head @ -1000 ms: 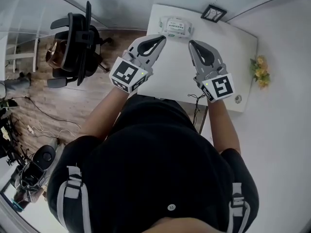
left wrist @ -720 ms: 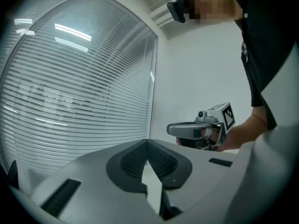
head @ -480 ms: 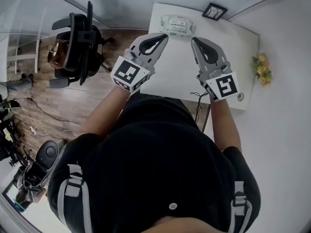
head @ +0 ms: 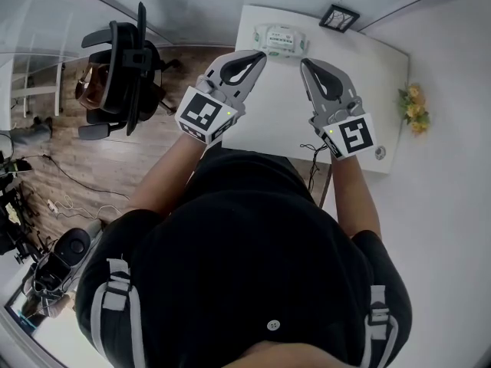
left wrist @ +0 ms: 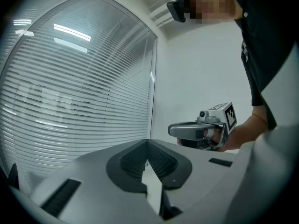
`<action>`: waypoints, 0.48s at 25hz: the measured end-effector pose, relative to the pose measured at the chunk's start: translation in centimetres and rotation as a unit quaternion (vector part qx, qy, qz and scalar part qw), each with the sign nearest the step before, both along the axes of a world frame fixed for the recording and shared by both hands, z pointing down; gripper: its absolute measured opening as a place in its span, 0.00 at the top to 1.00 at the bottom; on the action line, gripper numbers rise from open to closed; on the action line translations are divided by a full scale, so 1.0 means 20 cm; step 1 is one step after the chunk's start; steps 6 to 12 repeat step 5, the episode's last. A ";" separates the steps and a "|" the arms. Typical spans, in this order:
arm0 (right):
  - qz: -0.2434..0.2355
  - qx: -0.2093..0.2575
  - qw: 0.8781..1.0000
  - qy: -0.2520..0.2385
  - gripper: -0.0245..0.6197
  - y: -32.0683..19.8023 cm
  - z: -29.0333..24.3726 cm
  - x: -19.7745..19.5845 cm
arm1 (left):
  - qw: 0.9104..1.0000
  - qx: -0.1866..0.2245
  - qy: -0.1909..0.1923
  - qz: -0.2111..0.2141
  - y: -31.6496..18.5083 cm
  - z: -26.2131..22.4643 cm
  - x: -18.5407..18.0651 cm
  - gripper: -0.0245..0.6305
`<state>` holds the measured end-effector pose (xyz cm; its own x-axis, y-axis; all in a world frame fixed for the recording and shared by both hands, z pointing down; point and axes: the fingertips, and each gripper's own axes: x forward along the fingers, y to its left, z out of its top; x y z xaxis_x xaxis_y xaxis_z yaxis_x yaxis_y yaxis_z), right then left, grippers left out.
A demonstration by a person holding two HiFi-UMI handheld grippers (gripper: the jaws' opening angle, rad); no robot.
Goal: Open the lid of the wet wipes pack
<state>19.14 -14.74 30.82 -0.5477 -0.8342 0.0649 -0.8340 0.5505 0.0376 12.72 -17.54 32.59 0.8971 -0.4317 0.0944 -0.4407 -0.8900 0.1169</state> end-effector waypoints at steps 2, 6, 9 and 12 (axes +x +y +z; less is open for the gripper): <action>0.001 0.000 1.000 0.000 0.95 0.00 0.00 0.00 | 1.000 0.000 -0.001 0.002 0.00 0.00 0.00 0.95; 0.003 0.000 1.000 0.001 0.95 -0.01 0.01 0.00 | 1.000 0.001 -0.002 0.003 -0.01 0.00 0.01 0.95; 0.003 0.000 1.000 0.001 0.95 -0.01 0.01 0.00 | 1.000 0.001 -0.002 0.003 -0.01 0.00 0.01 0.95; 0.003 0.000 1.000 0.001 0.95 -0.01 0.01 0.00 | 1.000 0.001 -0.002 0.003 -0.01 0.00 0.01 0.95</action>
